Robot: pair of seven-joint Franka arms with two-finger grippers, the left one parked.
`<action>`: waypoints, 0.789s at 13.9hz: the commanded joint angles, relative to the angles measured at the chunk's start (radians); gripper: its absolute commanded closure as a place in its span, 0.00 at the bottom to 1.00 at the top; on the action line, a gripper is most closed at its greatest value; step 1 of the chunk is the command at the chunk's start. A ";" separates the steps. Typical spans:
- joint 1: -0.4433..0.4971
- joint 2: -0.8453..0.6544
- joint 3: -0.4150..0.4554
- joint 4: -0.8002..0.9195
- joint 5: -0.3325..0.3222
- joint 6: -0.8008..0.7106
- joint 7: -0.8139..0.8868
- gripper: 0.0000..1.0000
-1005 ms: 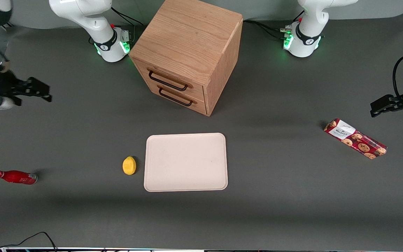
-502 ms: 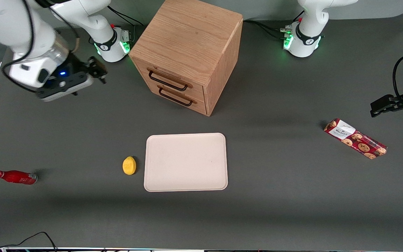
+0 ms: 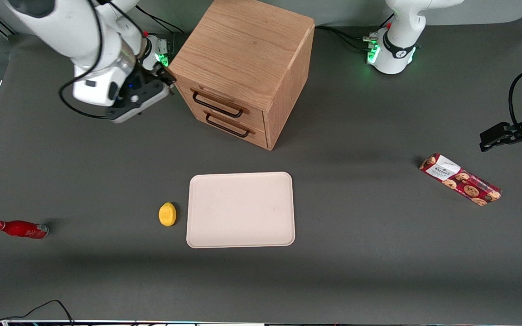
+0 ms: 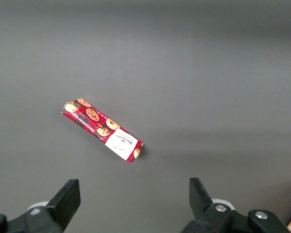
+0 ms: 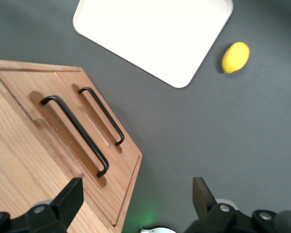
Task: Open upper drawer
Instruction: 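Move the right gripper toward the upper drawer's black handle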
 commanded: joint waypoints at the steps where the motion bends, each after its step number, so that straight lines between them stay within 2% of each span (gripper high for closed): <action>1: 0.081 0.053 -0.047 0.024 0.027 0.000 -0.012 0.00; 5: 0.101 0.102 -0.034 0.029 0.068 0.063 -0.031 0.00; 8: 0.092 0.127 -0.033 0.021 0.099 0.114 -0.225 0.00; 11: 0.087 0.135 -0.033 0.010 0.141 0.114 -0.266 0.00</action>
